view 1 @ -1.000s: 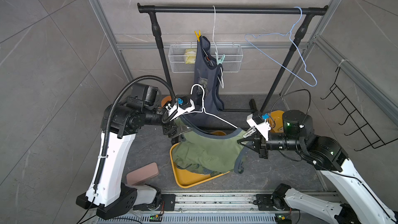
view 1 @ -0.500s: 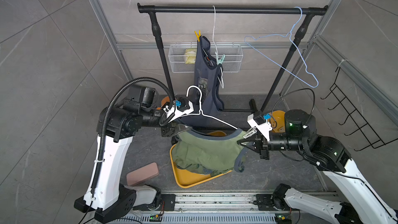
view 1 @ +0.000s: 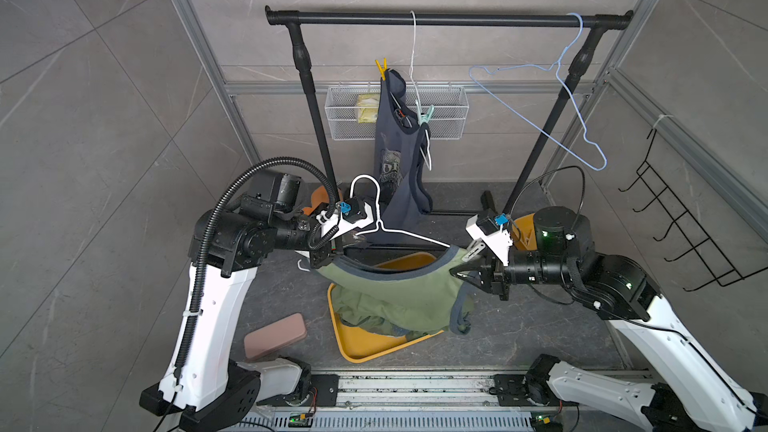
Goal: Remove the clothespins securing tank tops to the hanger
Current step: Remove the clothespin from the hanger.
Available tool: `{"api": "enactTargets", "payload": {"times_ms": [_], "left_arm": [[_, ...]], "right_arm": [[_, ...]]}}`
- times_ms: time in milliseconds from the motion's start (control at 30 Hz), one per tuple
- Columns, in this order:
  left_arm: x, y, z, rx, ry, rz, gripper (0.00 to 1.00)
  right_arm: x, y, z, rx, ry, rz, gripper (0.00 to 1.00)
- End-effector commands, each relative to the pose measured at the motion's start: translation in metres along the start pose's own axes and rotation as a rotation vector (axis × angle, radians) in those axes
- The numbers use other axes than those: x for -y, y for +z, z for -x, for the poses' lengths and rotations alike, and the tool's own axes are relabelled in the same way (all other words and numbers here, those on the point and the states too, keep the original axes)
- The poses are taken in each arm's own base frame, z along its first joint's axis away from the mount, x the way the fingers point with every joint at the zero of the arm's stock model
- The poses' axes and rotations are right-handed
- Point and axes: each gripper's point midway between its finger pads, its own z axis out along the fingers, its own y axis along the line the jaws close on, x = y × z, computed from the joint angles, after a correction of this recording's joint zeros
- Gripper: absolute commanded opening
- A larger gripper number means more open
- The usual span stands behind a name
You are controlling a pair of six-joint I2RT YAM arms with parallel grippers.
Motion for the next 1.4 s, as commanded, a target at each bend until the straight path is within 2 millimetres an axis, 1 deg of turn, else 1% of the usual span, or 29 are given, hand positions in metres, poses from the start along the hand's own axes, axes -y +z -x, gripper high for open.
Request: {"api": "enactTargets", "payload": {"times_ms": [0,33,67,267,400,467,500,567,667,767,900,1033,1100,1367], "left_arm": [[-0.002,-0.006,-0.012,-0.059,0.004,0.071,0.00],[-0.002,-0.009,-0.016,-0.078,0.011,0.085,0.00],[-0.001,-0.010,-0.021,-0.100,0.016,0.095,0.00],[0.004,-0.019,-0.037,-0.163,0.030,0.141,0.00],[0.015,-0.023,-0.030,-0.126,0.038,0.113,0.00],[0.020,-0.024,-0.025,-0.098,0.041,0.092,0.00],[0.022,-0.025,-0.021,-0.082,0.042,0.079,0.00],[0.026,-0.025,-0.014,-0.050,0.044,0.054,0.00],[0.030,-0.027,-0.006,-0.013,0.048,0.031,0.00],[0.032,-0.029,-0.001,0.008,0.053,0.019,0.00],[0.033,-0.027,-0.002,0.006,0.049,0.006,0.00],[0.035,-0.026,-0.003,0.007,0.052,0.000,0.00],[0.036,-0.027,-0.002,0.011,0.055,-0.006,0.00],[0.040,-0.032,0.006,0.039,0.066,-0.014,0.00]], "right_arm": [[0.023,0.007,0.010,0.022,-0.006,-0.108,0.48],[0.026,0.007,0.010,0.021,0.000,-0.124,0.52],[0.028,0.008,0.010,0.019,0.005,-0.132,0.54],[0.025,-0.005,0.015,0.054,0.003,-0.158,0.58],[0.028,-0.014,0.017,0.095,0.020,-0.193,0.60],[0.025,-0.018,0.019,0.132,0.040,-0.177,0.60],[0.024,-0.020,0.020,0.159,0.047,-0.169,0.62],[0.028,-0.024,0.021,0.200,0.066,-0.186,0.65],[0.031,-0.029,0.026,0.251,0.098,-0.164,0.65],[0.024,-0.029,0.032,0.281,0.118,-0.080,0.65],[0.007,-0.035,0.040,0.319,0.107,0.040,0.65],[-0.007,-0.036,0.043,0.319,0.097,0.122,0.64],[-0.010,-0.036,0.043,0.318,0.094,0.144,0.63],[-0.009,-0.026,0.039,0.287,0.112,0.182,0.59]]}}
